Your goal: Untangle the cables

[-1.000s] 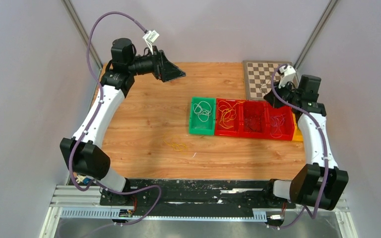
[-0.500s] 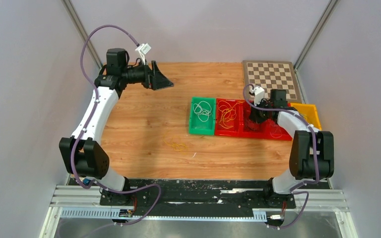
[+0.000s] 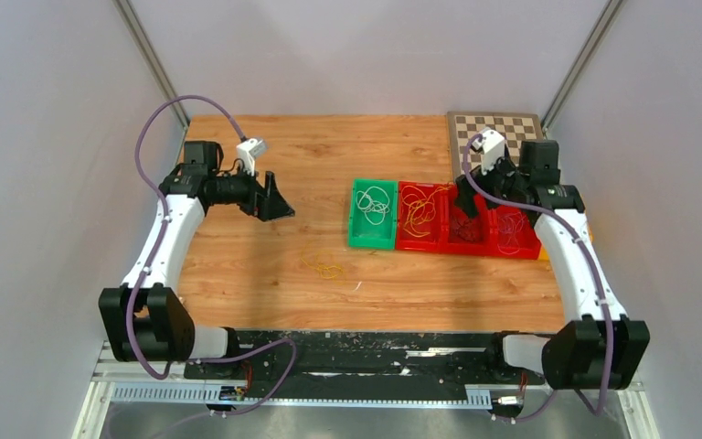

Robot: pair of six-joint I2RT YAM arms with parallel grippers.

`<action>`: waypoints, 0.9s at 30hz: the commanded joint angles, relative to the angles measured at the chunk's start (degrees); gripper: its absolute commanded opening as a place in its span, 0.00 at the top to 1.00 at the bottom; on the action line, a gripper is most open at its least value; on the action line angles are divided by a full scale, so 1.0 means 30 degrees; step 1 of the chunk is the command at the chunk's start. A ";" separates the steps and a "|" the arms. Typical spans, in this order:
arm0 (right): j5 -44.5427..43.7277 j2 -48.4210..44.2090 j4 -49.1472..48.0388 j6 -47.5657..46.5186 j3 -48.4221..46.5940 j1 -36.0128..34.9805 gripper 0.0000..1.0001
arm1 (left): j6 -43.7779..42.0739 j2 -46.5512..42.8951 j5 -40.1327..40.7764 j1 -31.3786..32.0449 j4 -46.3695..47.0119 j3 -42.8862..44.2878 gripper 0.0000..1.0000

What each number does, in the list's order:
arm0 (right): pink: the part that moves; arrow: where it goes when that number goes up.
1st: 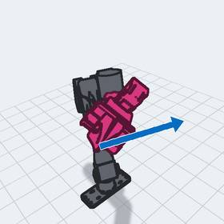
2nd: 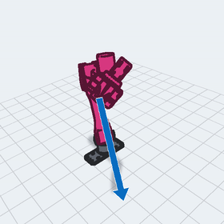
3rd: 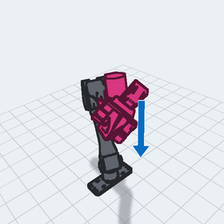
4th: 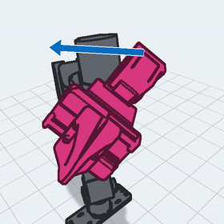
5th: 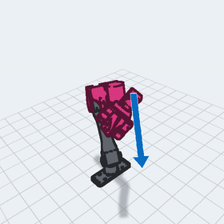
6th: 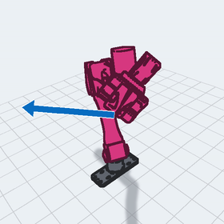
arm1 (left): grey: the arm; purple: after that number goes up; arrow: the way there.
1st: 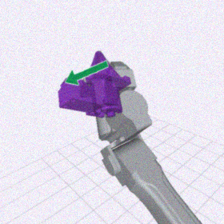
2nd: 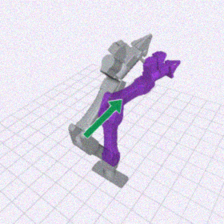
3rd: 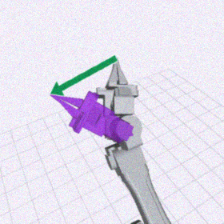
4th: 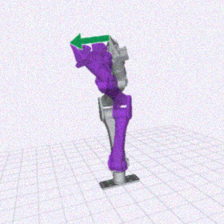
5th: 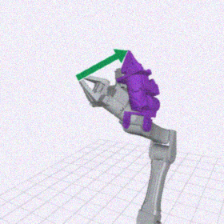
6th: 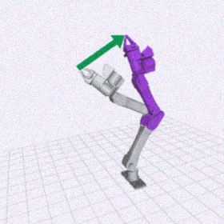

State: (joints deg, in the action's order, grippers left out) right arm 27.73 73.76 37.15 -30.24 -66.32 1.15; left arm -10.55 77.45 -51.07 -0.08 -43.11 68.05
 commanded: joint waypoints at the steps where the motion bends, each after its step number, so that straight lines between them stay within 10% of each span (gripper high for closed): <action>1: 0.0830 -0.0903 0.3350 -0.0725 -0.0811 -0.2675 0.04 | 0.1167 -0.0550 -0.0265 -0.0928 0.1776 -0.0343 0.00; 14: -0.2146 0.6858 -0.3583 0.2969 -0.2426 -1.6930 0.05 | 0.5204 -0.2308 0.1113 -0.3223 0.3092 -0.1081 0.00; 24: -0.5839 1.4499 -0.4761 0.3746 -0.5967 -1.9317 0.08 | 0.4983 -0.5573 0.2197 -0.3343 0.2268 -0.2327 0.00; 27: -0.5763 1.5482 -0.4817 0.3894 -0.6257 -1.9342 0.22 | 0.4766 -0.6047 0.2474 -0.3344 0.2009 -0.2584 0.00</action>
State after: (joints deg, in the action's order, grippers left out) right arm 13.10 117.54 25.43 -20.32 -82.26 -56.51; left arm 4.19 61.56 -45.21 -9.63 -35.86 61.28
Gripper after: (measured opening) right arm 0.859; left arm 1.000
